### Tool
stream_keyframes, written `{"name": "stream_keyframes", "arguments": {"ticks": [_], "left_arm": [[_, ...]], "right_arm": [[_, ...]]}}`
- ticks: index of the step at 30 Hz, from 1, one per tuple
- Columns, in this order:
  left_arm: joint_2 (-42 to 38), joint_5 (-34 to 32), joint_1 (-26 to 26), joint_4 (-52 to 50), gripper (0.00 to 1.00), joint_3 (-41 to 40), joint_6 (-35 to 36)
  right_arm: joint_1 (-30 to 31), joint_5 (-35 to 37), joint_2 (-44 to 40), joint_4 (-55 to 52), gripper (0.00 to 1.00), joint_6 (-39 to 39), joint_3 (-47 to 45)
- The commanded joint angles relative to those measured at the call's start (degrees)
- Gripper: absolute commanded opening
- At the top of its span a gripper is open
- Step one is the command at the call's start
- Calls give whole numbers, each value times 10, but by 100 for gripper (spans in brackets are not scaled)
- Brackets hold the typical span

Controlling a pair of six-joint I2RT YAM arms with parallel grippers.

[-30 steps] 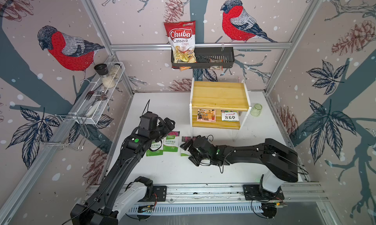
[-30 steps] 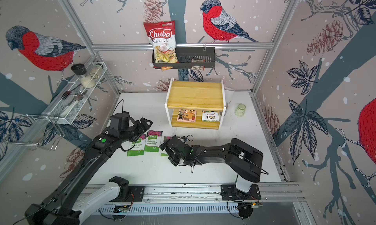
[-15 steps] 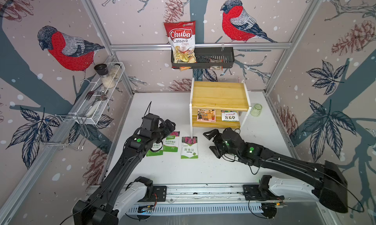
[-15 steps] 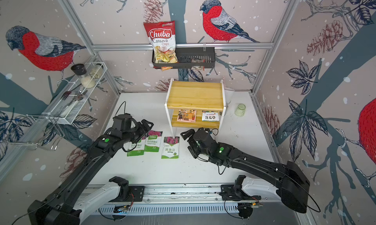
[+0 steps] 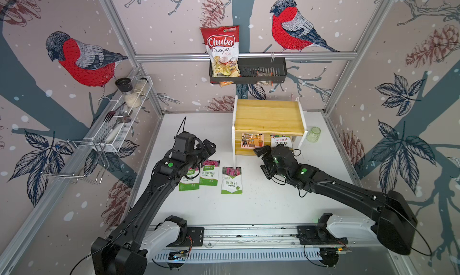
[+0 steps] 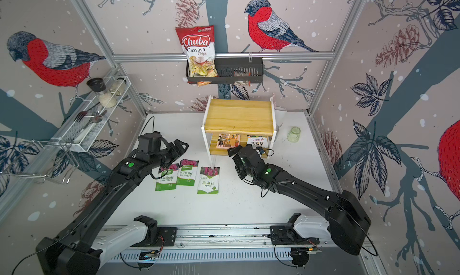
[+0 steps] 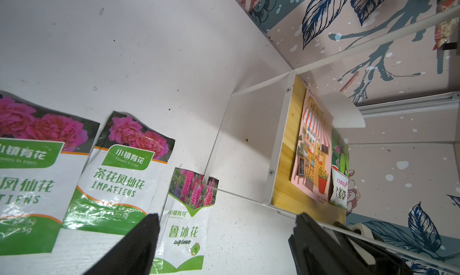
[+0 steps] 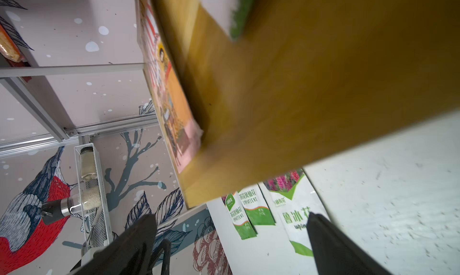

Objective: Take the seed bag off the shelf
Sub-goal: Pick up the seed packet from the shelf.

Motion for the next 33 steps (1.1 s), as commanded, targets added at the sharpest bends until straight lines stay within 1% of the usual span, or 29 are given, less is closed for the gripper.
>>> {"name": "stream_keyframes", "arguments": {"ticks": [1, 11, 25, 33], "left_arm": [[2, -4, 4, -11, 89, 12, 21], [-10, 10, 9, -24, 89, 3, 29], [-23, 34, 29, -35, 89, -18, 48], [-23, 39, 35, -34, 89, -18, 50]], "right_arm": [[-1, 24, 28, 30, 100, -21, 23], [-1, 65, 78, 51, 100, -21, 55], [-4, 93, 136, 78, 100, -14, 74], [-12, 98, 148, 89, 100, -20, 74]]}}
